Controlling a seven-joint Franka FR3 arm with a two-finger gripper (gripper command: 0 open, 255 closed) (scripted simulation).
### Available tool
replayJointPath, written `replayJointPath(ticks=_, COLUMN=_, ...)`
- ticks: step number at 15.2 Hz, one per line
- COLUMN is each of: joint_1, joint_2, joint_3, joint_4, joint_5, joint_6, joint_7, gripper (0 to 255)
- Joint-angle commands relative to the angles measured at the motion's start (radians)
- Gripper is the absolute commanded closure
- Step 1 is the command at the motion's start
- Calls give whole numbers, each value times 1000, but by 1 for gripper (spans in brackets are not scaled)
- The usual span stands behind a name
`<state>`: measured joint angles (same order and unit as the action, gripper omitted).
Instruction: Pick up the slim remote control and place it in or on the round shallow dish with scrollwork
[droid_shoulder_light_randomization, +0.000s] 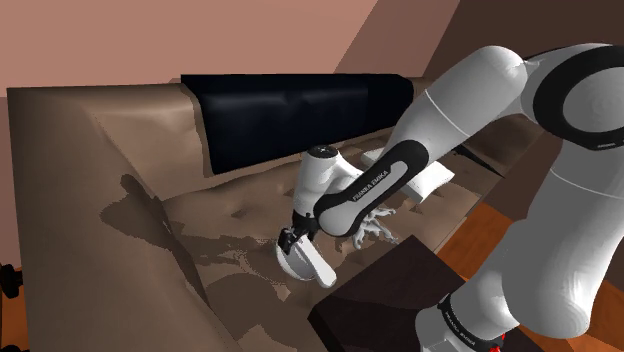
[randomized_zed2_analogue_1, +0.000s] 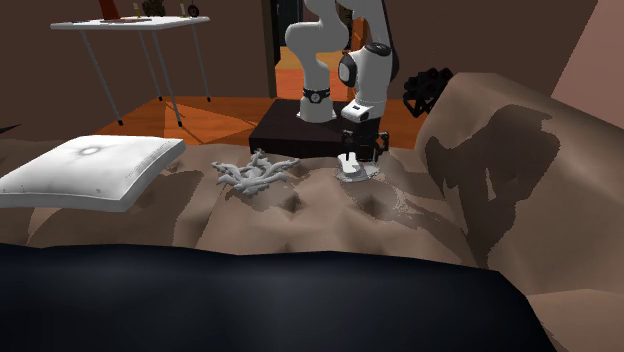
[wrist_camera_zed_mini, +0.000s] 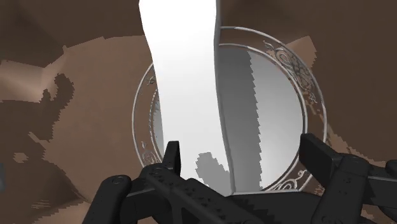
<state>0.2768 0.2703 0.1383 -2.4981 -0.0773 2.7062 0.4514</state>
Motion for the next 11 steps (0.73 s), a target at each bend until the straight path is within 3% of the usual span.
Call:
replayJointPath(ticks=1, joint_1=-8, joint_2=-52, joint_3=11, joint_4=2, joint_5=18, joint_6=-53, joint_7=-14, gripper=0)
replayJointPath(ticks=3, joint_1=-14, joint_2=-112, joint_3=20, joint_4=4, joint_5=39, joint_6=-114, joint_7=-28, gripper=0)
replayJointPath(ticks=11, joint_1=-13, joint_2=-112, joint_3=19, joint_4=4, joint_5=39, joint_6=-114, joint_7=-29, gripper=0)
